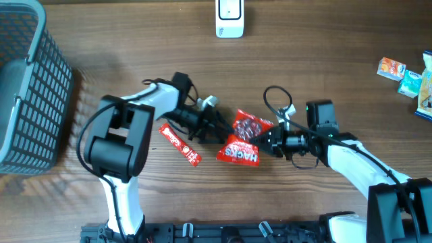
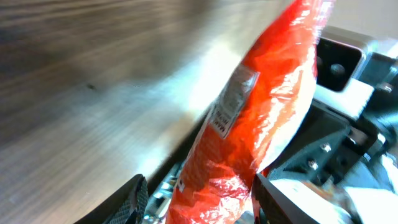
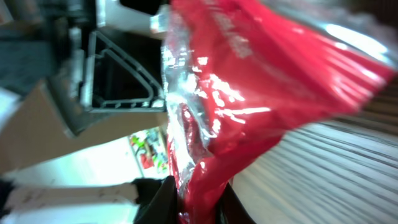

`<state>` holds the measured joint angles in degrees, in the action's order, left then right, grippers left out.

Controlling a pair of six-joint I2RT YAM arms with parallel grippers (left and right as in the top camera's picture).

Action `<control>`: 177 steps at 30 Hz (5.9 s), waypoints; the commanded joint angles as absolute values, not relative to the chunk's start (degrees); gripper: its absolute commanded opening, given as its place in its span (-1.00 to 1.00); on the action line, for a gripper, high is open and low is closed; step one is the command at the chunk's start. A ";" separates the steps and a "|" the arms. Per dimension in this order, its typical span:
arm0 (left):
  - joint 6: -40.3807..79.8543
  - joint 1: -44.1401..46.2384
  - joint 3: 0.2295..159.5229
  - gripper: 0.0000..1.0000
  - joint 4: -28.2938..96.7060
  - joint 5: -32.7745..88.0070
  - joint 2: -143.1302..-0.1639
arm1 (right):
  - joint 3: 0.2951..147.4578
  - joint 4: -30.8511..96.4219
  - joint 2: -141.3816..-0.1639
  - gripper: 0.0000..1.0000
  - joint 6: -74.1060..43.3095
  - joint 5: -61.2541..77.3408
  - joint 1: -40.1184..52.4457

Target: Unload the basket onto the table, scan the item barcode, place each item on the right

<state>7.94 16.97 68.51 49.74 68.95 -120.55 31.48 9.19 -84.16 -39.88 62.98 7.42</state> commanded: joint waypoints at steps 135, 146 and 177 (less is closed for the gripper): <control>47.29 18.83 94.19 -0.92 84.90 -11.97 -103.63 | 59.42 44.60 -80.03 0.78 -22.61 8.73 13.41; 51.51 34.87 92.12 -0.92 78.67 -21.87 -112.18 | 59.42 46.22 -79.92 0.79 -23.11 8.78 7.20; 40.69 29.50 100.75 0.42 78.43 8.47 -102.00 | 59.40 46.52 -75.53 0.98 -20.97 24.58 3.36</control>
